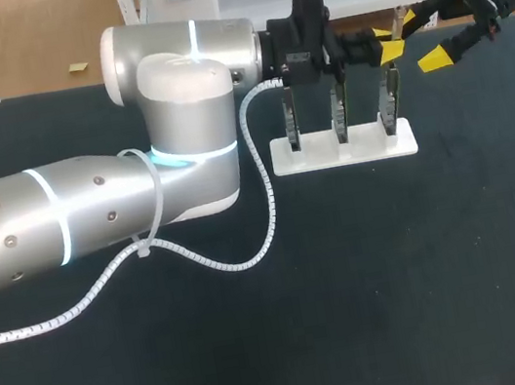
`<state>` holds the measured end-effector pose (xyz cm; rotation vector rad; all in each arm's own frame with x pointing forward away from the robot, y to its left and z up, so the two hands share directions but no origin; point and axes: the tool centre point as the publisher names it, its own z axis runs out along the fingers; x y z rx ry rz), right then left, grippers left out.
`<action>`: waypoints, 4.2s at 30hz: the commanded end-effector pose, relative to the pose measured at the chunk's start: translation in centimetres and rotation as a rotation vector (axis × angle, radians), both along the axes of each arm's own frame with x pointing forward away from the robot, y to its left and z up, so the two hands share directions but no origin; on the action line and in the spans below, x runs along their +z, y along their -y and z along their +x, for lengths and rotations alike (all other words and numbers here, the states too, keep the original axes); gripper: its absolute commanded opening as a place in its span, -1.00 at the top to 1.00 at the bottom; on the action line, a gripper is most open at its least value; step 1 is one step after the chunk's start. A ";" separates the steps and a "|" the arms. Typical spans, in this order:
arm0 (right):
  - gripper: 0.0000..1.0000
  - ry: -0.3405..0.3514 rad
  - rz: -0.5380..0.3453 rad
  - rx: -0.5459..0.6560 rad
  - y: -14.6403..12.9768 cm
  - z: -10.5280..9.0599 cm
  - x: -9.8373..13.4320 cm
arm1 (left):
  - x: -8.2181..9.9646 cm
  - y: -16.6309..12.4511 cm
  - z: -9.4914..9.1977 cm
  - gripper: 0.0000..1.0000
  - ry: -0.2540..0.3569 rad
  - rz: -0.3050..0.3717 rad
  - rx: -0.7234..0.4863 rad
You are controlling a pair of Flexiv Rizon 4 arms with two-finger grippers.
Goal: Pick up the optical module with the left hand, and insert it into the network port with the right hand.
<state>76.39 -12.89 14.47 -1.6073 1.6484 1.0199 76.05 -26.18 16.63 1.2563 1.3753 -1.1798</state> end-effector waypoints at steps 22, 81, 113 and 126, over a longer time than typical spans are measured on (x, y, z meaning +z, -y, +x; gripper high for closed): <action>-1.00 0.085 -0.001 -0.047 0.1 0.8 4.4 | 0.0 0.0 0.0 1.00 0.001 0.000 0.002; 1.00 0.054 0.008 -0.023 -2.4 -0.9 6.2 | 0.0 0.0 0.0 1.00 0.001 0.000 0.002; 1.00 0.052 -0.004 -0.019 -2.7 -0.8 6.0 | 0.0 0.0 0.0 -1.00 0.001 0.000 0.002; 1.00 0.057 0.001 -0.038 -2.4 -0.3 6.0 | 0.0 -0.6 -0.2 -1.00 0.060 0.127 -0.043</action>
